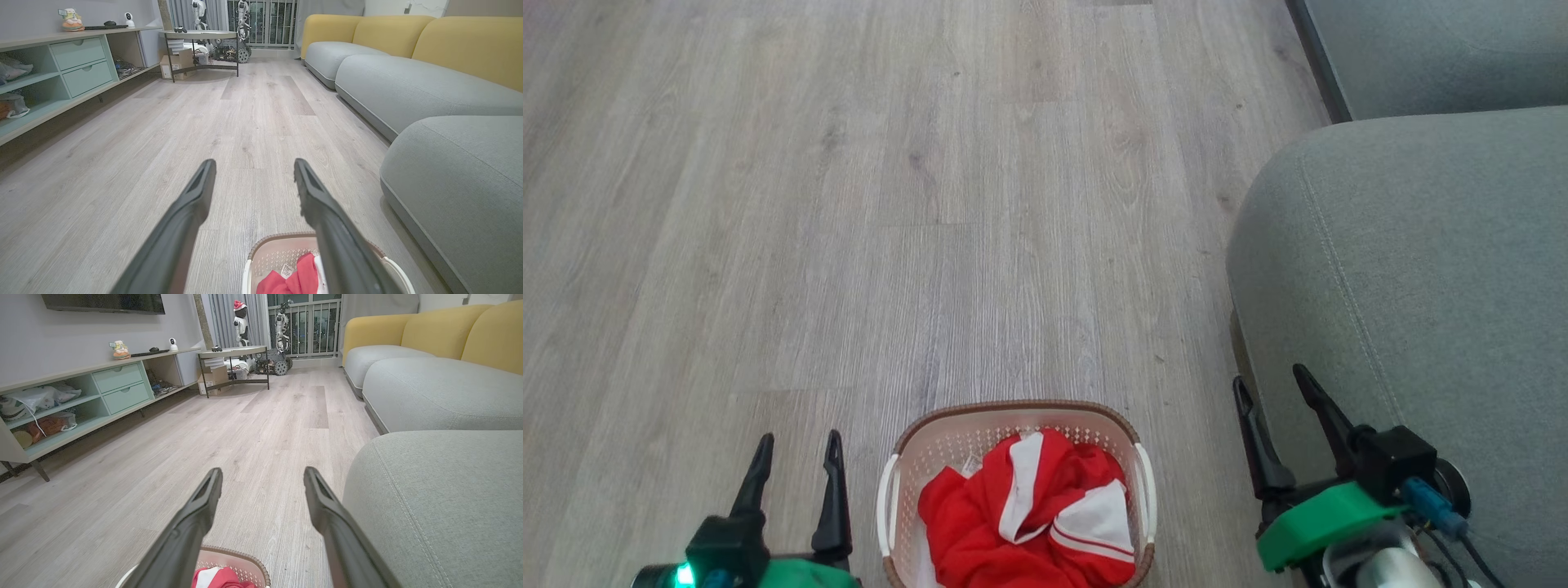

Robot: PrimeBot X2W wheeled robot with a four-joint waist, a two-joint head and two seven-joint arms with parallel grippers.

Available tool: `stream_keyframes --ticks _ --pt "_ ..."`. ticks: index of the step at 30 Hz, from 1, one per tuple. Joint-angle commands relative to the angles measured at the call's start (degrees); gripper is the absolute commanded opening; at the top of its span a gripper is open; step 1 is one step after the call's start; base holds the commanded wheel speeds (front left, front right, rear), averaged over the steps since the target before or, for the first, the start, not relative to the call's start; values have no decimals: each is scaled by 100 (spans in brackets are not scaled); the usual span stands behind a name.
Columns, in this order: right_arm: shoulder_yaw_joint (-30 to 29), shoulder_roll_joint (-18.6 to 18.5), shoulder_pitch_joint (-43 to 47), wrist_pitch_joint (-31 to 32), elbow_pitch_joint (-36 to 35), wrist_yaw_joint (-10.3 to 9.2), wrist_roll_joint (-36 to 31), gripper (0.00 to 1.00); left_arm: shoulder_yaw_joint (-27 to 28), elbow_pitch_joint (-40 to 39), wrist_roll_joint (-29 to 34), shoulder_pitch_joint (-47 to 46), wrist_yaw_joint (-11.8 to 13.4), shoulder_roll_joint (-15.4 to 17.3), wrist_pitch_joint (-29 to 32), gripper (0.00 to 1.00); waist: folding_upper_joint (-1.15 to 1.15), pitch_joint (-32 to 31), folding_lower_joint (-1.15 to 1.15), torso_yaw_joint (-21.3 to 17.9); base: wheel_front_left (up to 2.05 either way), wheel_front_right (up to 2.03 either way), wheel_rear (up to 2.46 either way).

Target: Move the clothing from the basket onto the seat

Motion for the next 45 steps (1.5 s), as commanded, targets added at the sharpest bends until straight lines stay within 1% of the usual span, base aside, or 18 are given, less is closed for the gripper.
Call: stream_keyframes --ticks 1,15,21,25,31,38,45 --pt "114 -61 -274 -62 -192 -1 -21 100 235 -161 4 -156 -10 -30 -71 100 0 2 0 0 0 0 0" --pt "76 -61 -270 -62 -204 -1 -13 100 188 -126 -23 -166 -41 -38 -71 100 0 102 0 14 0 0 0" --pt "-23 -61 -315 -62 -309 -1 -56 100 -58 -26 -75 -266 -88 -39 -71 100 0 404 0 40 0 0 0" --pt "-180 -61 -469 -62 -427 -1 -139 100 -274 188 10 -558 -180 -39 -71 100 0 865 0 33 0 0 0" --pt "-525 -61 -813 -62 -687 -1 -364 100 -667 853 62 -1359 -326 -40 -71 100 0 1760 0 11 0 0 0" --pt "-893 -61 -1422 -62 -1285 -1 -555 100 -996 2094 172 -2606 -506 -40 -71 100 0 2921 0 -130 0 0 0" --pt "-1061 -61 -1914 -62 -1637 -1 -605 100 -1521 3110 7 -3662 -619 -40 -71 100 0 3918 0 -264 0 0 0"
